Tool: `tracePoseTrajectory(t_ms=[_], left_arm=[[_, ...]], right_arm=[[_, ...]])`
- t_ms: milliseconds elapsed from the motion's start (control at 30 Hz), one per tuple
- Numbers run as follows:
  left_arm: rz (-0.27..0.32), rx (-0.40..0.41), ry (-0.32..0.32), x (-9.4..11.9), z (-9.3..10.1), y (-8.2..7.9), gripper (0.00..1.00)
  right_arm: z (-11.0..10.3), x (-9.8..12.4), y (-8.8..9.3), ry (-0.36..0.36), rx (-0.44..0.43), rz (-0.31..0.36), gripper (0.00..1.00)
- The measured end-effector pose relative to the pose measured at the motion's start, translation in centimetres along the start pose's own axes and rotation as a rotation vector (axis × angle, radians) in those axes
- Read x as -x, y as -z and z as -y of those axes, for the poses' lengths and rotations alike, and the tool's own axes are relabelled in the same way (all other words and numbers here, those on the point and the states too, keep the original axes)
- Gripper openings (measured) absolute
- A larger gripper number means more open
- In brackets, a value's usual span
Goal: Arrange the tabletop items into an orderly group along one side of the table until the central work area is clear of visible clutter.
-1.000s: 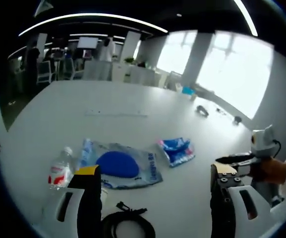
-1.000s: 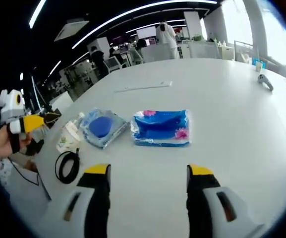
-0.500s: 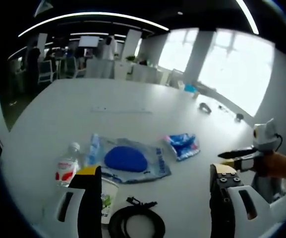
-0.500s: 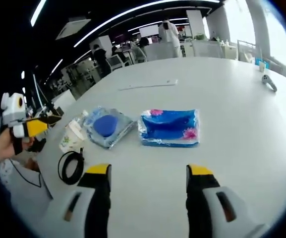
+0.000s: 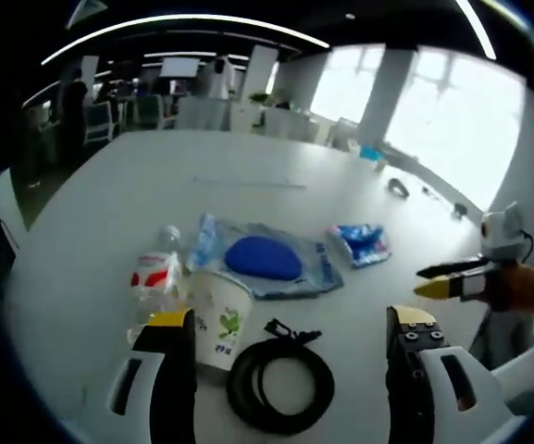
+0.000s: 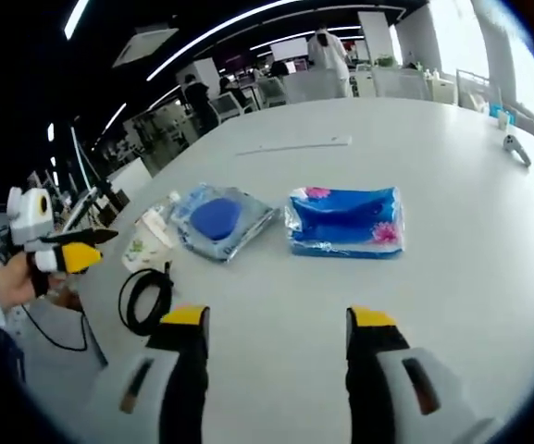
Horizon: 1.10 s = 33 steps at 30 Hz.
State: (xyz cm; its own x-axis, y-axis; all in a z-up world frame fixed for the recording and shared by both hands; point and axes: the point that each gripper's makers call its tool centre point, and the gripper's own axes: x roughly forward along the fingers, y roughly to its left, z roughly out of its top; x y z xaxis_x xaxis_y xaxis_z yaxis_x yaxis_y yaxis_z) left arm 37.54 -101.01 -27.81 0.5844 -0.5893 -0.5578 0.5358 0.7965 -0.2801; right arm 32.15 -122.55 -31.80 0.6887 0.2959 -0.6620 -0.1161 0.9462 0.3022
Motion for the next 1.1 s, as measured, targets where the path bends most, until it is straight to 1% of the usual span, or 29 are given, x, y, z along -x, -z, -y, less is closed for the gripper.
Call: tracePoseTrajectory(t_ms=[100, 200, 367, 533, 700, 833, 1100], left_arm=[[-0.014, 0.012, -0.009, 0.2, -0.5, 0.8, 0.79], [-0.018, 0.021, -0.02, 0.3, -1.0, 1.3, 0.79], [-0.017, 0.018, -0.031, 0.7, -1.4, 1.5, 0.78], [-0.024, 0.028, -0.034, 0.7, -1.7, 1.9, 0.78], [-0.043, 0.027, -0.052, 0.7, -2.0, 3.1, 0.75], [-0.06, 0.041, -0.048, 0.6, -2.0, 3.9, 0.75], [-0.09, 0.07, -0.071, 0.2, -2.9, 5.4, 0.74]], right_arm=[[-0.9, -0.4, 0.3, -0.013, 0.017, -0.013, 0.57], [-1.9, -0.9, 0.4, -0.032, 0.035, -0.025, 0.57], [-3.0, -1.3, 0.5, -0.05, 0.052, -0.036, 0.57], [-3.6, -1.7, 0.3, -0.059, 0.062, -0.04, 0.56], [-4.5, -2.4, 0.8, -0.074, 0.08, -0.06, 0.56], [-5.4, -2.9, 1.1, -0.096, 0.095, -0.075, 0.55], [-7.8, -4.6, 1.4, -0.142, 0.138, -0.108, 0.54]])
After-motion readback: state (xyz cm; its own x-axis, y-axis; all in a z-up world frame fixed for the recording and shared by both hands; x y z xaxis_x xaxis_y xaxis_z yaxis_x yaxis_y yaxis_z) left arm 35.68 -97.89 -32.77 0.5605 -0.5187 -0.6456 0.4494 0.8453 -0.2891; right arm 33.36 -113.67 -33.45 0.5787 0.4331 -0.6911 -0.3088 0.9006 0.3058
